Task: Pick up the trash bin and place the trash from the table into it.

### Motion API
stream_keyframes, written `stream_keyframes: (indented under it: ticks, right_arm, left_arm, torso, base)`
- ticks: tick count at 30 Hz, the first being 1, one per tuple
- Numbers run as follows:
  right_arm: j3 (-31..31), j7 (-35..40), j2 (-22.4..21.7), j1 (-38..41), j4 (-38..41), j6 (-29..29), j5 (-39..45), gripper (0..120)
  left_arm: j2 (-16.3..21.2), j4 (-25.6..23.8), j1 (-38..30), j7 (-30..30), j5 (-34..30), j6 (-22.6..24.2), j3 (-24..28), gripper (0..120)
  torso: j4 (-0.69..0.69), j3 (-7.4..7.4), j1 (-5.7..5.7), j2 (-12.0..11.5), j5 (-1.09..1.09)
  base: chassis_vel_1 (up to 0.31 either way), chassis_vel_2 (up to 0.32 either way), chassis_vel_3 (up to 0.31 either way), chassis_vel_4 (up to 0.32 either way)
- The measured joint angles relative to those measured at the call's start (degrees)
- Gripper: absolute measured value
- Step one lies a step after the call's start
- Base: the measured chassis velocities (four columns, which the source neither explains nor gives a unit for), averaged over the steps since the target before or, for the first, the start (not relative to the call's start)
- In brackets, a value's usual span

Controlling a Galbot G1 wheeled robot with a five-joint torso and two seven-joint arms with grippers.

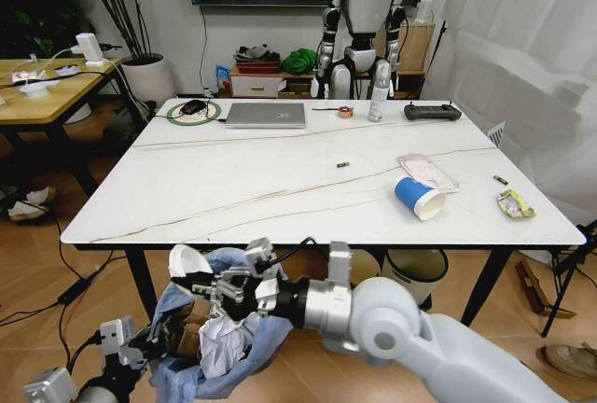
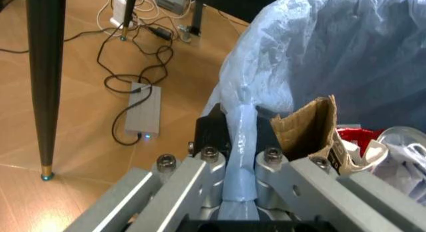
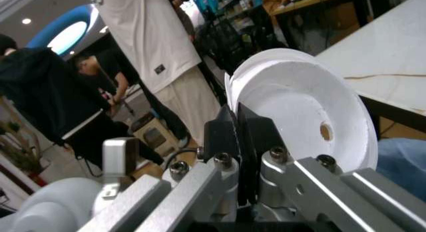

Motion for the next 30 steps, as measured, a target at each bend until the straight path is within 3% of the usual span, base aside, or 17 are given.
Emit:
stream_keyframes:
  ticks: [2, 6, 14, 19, 30]
  right_arm:
    - [0.0, 0.0, 0.1, -0.1, -0.7, 0.1, -0.9, 1]
    - [0.4, 0.1, -0.6, -1.3, -1.1, 0.1, -3.0, 13]
    - [2.3, 0.9, -1.5, -3.0, -1.1, -0.3, -5.5, 41]
    - [3.6, 2.1, -2.6, -3.4, -0.6, -0.9, -7.3, 65]
    - [6.3, 3.3, -2.9, -3.2, 0.2, -1.1, -9.1, 98]
  left_arm:
    - [-0.1, 0.0, 0.0, 0.0, 0.0, 0.0, 0.2, 0]
    - [-0.3, 0.0, -0.1, 0.0, 0.0, 0.1, 0.5, 0]
    - [0.1, 0.0, -0.5, -0.1, -0.2, 0.2, 0.7, 0]
    - [0.5, 0.0, -0.7, -0.1, -0.2, 0.3, 0.9, 0]
    - [1.5, 0.3, -1.1, -0.2, -0.6, 0.3, 0.6, 0]
  torso:
    - [0.00, 0.00, 0.00, 0.0, 0.00]
    - [0.00, 0.00, 0.01, 0.0, 0.00]
    - [-0.01, 0.00, 0.01, 0.0, 0.01]
    - [-0.01, 0.00, 0.01, 0.0, 0.01]
    - [-0.01, 0.00, 0.01, 0.0, 0.01]
  base:
    - [0.000, 0.000, 0.000, 0.000]
    - [0.000, 0.000, 0.000, 0.000]
    - [0.000, 0.000, 0.000, 0.000]
    - [0.000, 0.000, 0.000, 0.000]
    - [0.000, 0.000, 0.000, 0.000]
